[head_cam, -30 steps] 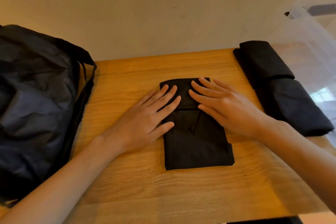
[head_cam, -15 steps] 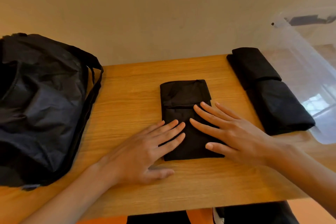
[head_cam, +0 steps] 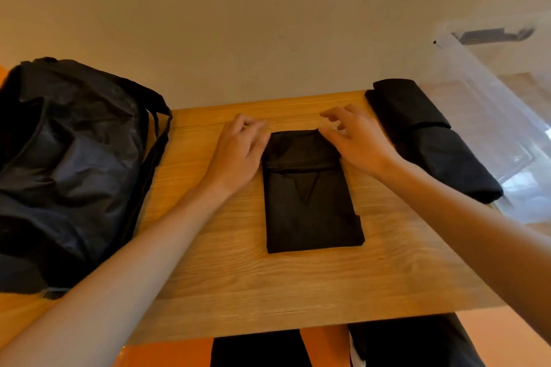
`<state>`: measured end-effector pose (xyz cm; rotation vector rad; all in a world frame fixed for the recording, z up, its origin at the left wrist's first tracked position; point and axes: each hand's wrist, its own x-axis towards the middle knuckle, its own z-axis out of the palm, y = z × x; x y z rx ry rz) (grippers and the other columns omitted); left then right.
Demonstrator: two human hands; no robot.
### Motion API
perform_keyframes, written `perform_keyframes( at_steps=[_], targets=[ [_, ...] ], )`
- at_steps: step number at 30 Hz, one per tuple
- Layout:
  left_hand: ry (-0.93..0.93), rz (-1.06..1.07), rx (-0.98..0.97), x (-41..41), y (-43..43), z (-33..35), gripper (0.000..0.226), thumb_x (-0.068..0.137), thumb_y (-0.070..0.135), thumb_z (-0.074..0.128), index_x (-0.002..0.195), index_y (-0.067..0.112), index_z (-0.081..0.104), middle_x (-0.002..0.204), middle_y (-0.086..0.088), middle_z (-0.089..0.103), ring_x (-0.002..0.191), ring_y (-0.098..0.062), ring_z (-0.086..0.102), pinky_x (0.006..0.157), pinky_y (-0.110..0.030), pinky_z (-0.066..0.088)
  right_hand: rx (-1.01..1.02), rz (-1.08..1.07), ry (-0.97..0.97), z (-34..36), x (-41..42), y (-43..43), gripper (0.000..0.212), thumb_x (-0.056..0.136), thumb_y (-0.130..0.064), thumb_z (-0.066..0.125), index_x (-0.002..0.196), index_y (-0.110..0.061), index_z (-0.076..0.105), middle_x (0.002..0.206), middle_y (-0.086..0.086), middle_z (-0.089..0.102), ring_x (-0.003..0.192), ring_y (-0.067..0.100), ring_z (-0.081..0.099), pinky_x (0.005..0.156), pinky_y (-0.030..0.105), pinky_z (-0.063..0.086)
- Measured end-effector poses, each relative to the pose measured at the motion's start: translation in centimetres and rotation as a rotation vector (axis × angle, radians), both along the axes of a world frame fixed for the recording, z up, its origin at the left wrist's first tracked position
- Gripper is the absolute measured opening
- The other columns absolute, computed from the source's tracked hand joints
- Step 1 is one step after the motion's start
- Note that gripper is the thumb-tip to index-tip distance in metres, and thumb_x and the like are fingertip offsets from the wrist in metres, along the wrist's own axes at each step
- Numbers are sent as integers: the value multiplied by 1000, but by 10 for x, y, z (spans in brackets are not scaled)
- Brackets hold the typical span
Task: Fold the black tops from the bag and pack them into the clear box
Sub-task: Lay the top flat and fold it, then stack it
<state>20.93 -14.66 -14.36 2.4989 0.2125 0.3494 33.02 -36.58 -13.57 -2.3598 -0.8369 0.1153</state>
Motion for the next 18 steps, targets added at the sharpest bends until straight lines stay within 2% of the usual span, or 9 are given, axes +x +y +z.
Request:
perform_keyframes(
  at_steps=[2,6,10,12,14,18],
  targets=[
    [82,43,40,16,6,-1,41,106,36,50,138,13,61,119,-2,53,121,-22,46,107,-39,40,-78,-32,56,1,15,8,44,97,-41,65,133,-17,60,125,2,54,108,14,54,87,25,42],
    [110,25,33,27,6,1,22,97,36,67,111,18,68,108,3,49,110,-16,45,94,-30,41,-163,10,173,11,30,14,39,85,-44,78,114,-19,68,106,-5,59,96,11,57,78,26,47],
    [120,-17,-101,27,5,8,11,97,28,68,98,23,58,103,7,56,99,-10,52,78,-19,40,-161,62,248,16,33,11,28,83,-37,81,102,-22,66,96,-2,62,90,15,60,81,31,51],
    [119,-49,-170,26,4,10,12,98,28,67,98,25,55,98,11,60,90,-7,56,75,-22,42,-119,81,270,17,32,8,29,83,-34,82,104,-21,66,99,0,64,92,17,61,83,33,52],
    [143,-73,-210,24,4,14,19,95,31,71,104,26,56,101,9,63,90,-7,60,74,-26,49,-64,88,298,16,31,5,33,83,-32,83,108,-20,66,103,0,65,95,16,62,85,33,53],
    [152,-123,-224,21,2,19,33,89,22,78,113,30,57,109,6,66,96,-15,66,81,-36,58,-34,109,305,20,29,-3,35,84,-32,81,115,-24,66,100,-6,66,89,7,62,79,23,50]
  ],
)
